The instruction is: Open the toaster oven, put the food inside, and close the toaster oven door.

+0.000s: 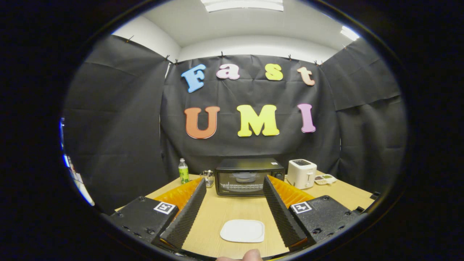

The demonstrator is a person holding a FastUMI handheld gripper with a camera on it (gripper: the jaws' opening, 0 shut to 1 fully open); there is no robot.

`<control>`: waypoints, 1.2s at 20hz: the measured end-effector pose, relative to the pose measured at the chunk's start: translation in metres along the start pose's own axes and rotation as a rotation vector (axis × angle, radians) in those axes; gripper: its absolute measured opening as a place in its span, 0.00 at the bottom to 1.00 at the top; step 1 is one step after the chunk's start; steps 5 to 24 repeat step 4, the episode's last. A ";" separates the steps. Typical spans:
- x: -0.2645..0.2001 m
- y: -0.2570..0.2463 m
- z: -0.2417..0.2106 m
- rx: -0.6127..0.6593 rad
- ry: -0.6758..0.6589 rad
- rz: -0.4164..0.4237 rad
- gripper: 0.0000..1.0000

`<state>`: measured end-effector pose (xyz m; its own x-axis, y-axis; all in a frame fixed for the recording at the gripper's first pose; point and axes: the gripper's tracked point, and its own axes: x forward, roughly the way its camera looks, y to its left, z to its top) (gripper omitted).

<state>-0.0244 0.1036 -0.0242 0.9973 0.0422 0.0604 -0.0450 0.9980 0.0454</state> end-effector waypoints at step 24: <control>0.001 -0.001 -0.002 0.011 0.016 -0.007 1.00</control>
